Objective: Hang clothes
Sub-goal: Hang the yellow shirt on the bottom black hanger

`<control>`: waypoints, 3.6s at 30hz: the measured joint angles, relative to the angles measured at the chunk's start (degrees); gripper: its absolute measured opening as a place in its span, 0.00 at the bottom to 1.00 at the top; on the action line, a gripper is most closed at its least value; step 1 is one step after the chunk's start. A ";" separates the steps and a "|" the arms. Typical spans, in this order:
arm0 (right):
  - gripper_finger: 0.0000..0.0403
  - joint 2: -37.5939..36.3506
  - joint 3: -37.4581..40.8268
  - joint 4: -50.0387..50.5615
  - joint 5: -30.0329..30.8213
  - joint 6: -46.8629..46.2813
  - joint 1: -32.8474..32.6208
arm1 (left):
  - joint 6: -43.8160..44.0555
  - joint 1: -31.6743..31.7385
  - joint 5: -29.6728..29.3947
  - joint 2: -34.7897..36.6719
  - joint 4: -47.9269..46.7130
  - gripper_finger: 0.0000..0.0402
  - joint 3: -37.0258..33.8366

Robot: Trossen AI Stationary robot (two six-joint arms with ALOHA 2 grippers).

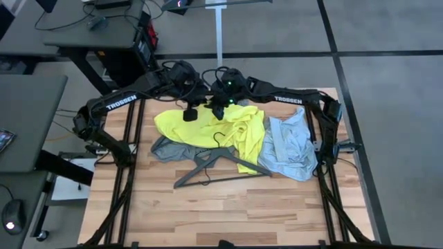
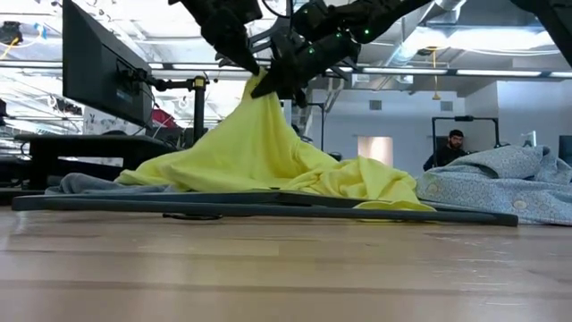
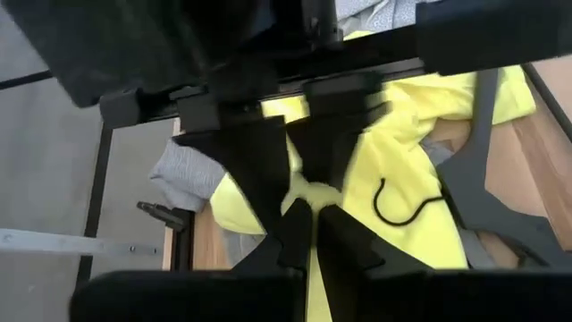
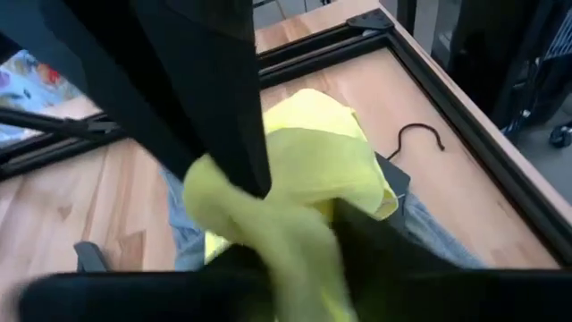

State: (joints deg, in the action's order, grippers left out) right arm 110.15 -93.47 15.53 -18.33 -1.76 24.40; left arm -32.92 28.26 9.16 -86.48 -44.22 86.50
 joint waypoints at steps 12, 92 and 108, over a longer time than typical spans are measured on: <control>0.00 -9.22 0.00 21.03 0.33 11.14 -0.83 | 10.54 5.57 -1.69 0.28 -9.26 0.24 -0.06; 0.07 -27.43 49.65 -0.12 -10.42 -3.30 -4.55 | 70.28 -36.76 -10.21 -10.36 14.99 0.02 -20.99; 0.47 -31.99 41.24 13.84 -10.28 7.47 -4.02 | 56.59 -26.66 -14.27 -10.63 11.51 0.21 -8.53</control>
State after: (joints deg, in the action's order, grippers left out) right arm 78.16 -52.23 29.37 -28.61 5.71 20.38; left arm 23.67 1.60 -5.11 -97.10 -32.71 77.97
